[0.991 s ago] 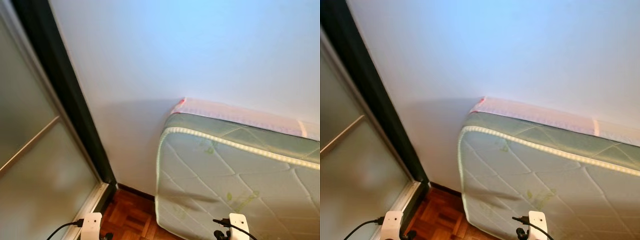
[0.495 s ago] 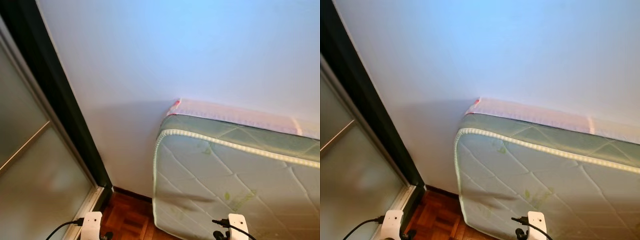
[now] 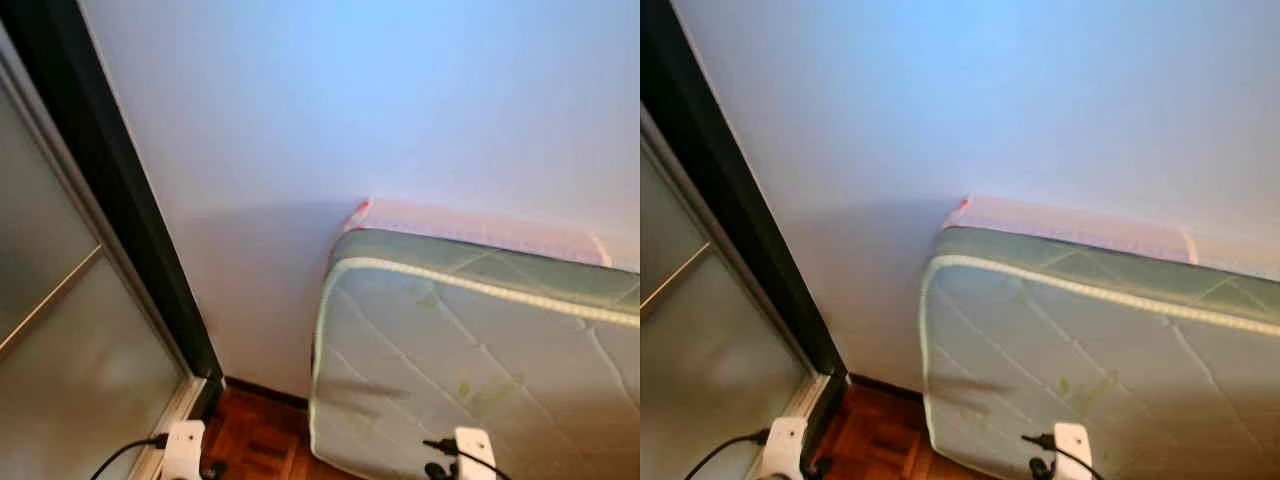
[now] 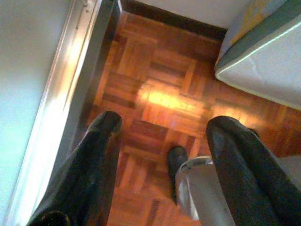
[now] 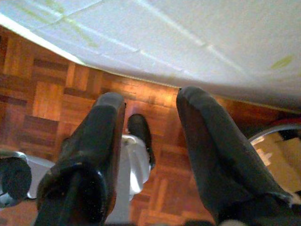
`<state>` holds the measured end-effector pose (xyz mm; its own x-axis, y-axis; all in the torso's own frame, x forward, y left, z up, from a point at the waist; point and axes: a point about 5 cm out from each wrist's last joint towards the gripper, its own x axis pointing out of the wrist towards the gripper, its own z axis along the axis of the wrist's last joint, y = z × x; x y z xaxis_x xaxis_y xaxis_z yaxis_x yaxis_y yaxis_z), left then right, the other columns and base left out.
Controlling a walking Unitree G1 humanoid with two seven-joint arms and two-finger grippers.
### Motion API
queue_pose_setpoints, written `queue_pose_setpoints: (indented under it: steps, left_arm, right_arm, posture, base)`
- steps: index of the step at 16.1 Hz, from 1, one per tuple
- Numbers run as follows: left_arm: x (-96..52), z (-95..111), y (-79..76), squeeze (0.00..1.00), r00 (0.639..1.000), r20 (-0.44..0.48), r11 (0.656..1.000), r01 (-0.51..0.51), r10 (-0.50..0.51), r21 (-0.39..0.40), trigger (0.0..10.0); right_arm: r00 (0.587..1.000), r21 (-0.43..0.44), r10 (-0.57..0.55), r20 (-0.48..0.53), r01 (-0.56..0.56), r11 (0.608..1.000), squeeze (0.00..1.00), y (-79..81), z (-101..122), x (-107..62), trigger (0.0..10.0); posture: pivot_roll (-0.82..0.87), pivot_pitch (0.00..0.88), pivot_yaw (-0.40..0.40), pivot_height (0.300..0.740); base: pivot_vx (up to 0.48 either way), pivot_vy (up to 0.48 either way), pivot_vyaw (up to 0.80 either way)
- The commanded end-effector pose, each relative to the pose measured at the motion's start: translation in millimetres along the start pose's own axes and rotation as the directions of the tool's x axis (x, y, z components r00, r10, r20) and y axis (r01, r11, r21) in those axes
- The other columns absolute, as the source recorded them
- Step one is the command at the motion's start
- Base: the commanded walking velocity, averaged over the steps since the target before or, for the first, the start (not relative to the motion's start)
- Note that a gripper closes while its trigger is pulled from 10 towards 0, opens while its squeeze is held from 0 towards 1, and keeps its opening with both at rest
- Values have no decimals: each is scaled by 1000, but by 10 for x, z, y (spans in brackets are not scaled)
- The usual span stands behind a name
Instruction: Clean up the room
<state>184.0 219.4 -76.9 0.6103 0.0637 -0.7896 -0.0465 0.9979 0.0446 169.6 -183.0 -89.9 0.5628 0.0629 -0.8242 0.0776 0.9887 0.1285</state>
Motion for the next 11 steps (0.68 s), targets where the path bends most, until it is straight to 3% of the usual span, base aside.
queue_pose_setpoints:
  steps: [1,11]
  left_arm:
    - [12,36,-28,0,1000,0,999,15,-15,31,10000]
    - [1,-11,-12,0,1000,-14,999,11,-11,41,10000]
  right_arm:
    - [1000,4,-11,-19,11,1000,0,-35,-56,-15,10000]
    - [998,7,-31,-53,31,999,0,-161,-165,-64,10000]
  posture:
    - [-9,0,-4,740]
    - [-7,0,-3,740]
  base:
    - [0,0,-750]
    - [0,0,-749]
